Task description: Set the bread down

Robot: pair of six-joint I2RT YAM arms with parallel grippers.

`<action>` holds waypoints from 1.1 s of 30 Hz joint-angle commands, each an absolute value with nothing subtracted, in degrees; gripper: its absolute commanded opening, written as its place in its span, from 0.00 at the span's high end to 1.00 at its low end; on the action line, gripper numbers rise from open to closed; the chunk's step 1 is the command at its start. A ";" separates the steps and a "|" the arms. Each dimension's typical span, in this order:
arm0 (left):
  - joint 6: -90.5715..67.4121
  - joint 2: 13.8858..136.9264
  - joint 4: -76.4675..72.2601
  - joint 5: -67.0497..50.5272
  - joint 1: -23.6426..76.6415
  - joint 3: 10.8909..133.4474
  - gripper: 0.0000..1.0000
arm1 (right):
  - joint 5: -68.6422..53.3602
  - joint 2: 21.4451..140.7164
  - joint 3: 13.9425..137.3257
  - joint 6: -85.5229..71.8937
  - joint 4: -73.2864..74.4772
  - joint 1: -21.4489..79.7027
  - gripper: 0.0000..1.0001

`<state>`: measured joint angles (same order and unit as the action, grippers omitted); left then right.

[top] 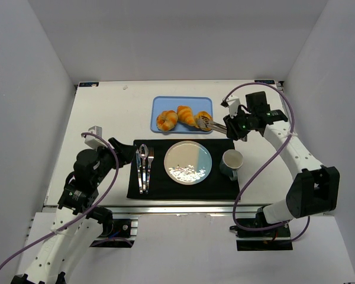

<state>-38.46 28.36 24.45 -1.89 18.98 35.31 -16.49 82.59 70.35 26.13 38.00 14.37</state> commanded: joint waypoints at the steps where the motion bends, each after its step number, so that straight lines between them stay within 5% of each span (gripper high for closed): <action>1: -38.58 28.04 24.79 -1.32 19.07 36.47 0.33 | -16.17 79.37 71.89 26.02 35.68 14.41 0.61; 25: -39.11 27.68 24.79 -0.97 18.99 36.21 0.33 | -12.13 84.29 68.21 26.02 30.94 15.56 0.53; 28: -39.02 27.95 24.44 -0.97 18.98 36.21 0.33 | -12.13 85.51 68.11 25.75 31.11 16.08 0.57; 33: -38.85 28.48 24.00 -0.97 18.98 36.47 0.33 | -12.74 85.17 69.52 26.01 31.90 16.08 0.81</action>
<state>-38.87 28.14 24.43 -1.85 18.98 35.31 -12.27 85.91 68.34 25.89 32.93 15.81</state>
